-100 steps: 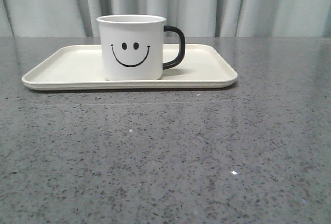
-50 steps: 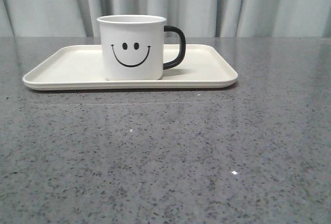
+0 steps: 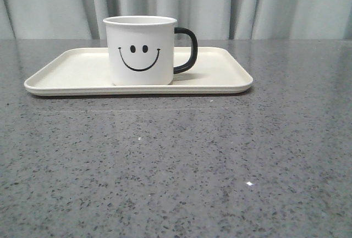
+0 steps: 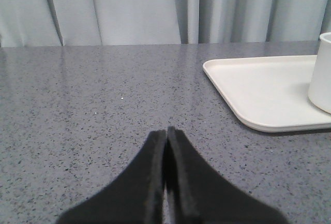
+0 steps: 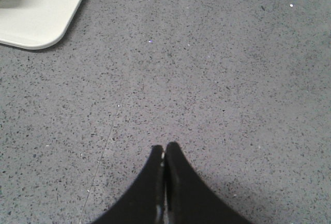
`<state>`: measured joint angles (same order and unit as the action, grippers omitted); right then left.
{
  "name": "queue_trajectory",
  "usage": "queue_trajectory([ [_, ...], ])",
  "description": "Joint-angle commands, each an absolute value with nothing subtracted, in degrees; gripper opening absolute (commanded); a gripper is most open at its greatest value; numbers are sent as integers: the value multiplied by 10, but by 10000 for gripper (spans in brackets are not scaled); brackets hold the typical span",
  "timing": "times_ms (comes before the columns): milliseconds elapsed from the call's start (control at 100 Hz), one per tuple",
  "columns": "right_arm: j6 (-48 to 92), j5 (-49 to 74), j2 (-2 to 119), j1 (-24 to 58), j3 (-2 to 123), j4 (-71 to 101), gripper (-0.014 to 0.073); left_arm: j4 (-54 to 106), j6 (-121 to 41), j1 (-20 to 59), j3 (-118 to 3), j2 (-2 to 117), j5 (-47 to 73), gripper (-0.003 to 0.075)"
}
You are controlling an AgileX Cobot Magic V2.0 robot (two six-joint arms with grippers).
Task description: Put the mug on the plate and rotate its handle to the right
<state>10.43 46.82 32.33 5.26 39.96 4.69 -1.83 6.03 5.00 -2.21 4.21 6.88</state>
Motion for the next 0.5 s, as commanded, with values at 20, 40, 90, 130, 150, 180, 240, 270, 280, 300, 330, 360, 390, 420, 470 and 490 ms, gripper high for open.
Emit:
queue_trajectory([
  [20,105,433,324,48,412,50,-67,-22,60,49,-15,28,3,-20],
  [40,105,433,324,48,412,50,-67,-22,60,49,-12,26,0,-20],
  [90,105,433,324,48,412,50,-67,-22,60,49,-5,19,-4,-20],
  [130,105,433,324,48,412,50,-67,-22,60,49,0,13,-4,-20],
  [150,105,433,324,48,412,50,-67,-22,60,49,2,11,-5,-20],
  [180,105,433,324,48,412,50,-67,-22,60,49,5,8,-7,-20],
  [240,105,433,324,48,412,50,-67,-23,60,49,5,1,0,-20],
  [270,105,433,324,48,412,50,-67,-23,60,49,5,-3,0,-20],
  [280,105,433,324,48,412,50,-67,-25,60,49,5,-5,0,-20],
  [300,105,433,324,48,412,50,-67,-24,60,49,5,-8,0,-20],
  [330,105,433,324,48,412,50,-67,-25,60,49,5,-14,0,-20],
  [360,105,433,324,48,412,50,-67,-25,60,49,5,-21,0,-20],
  [390,105,433,324,48,412,50,-67,-26,60,49,5,-21,0,-20],
  [420,105,433,324,48,412,50,-67,-27,60,49,5,-20,-3,-20],
  [470,105,433,324,48,412,50,-67,-27,60,49,5,-20,0,-20],
  [490,105,432,324,48,412,50,-67,-27,60,49,5,-20,-3,-20],
])
